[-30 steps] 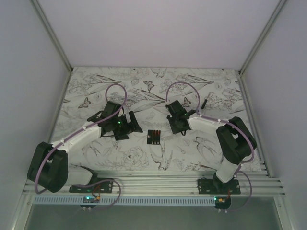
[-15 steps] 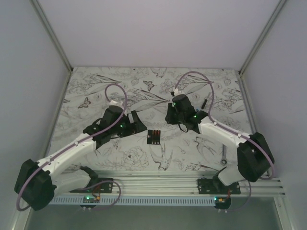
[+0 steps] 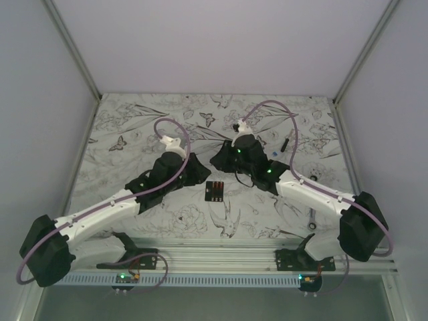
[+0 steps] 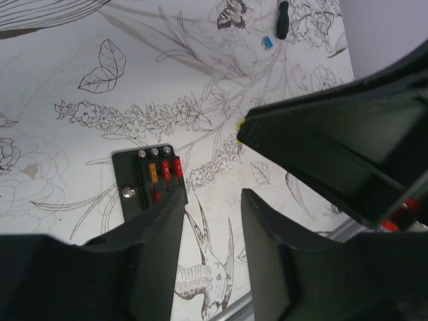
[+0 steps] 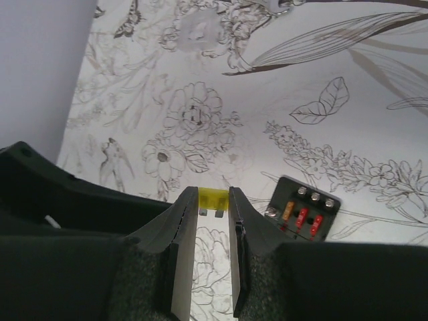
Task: Snap on the fuse box
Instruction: Pick up the fuse from the center of the board.
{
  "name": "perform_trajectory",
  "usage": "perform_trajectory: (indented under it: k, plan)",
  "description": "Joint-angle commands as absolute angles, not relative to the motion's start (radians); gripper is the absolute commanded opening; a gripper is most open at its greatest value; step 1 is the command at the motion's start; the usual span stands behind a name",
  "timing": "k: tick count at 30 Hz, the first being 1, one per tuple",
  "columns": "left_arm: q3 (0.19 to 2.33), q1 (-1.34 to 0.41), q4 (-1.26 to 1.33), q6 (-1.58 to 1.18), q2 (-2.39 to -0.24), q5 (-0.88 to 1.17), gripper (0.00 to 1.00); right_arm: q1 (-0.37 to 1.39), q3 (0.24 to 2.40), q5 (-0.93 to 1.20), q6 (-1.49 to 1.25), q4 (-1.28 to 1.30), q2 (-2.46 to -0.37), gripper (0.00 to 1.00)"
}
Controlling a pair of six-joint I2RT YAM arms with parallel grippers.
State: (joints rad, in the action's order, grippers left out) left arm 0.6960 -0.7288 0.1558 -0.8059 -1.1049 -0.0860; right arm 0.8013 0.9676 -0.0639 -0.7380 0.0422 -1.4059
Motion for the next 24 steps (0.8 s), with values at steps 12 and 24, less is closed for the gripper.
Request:
perform_trajectory:
  k: [12, 24]
  plan:
    - [0.693, -0.767, 0.339, -0.738, -1.152, -0.192, 0.3, 0.844, 0.933, -0.047, -0.837, -0.07, -1.373, 0.26]
    - [0.697, -0.77, 0.345, -0.731, -1.17, -0.218, 0.0, 0.866, 0.909, -0.018, -0.869, -0.09, -1.373, 0.26]
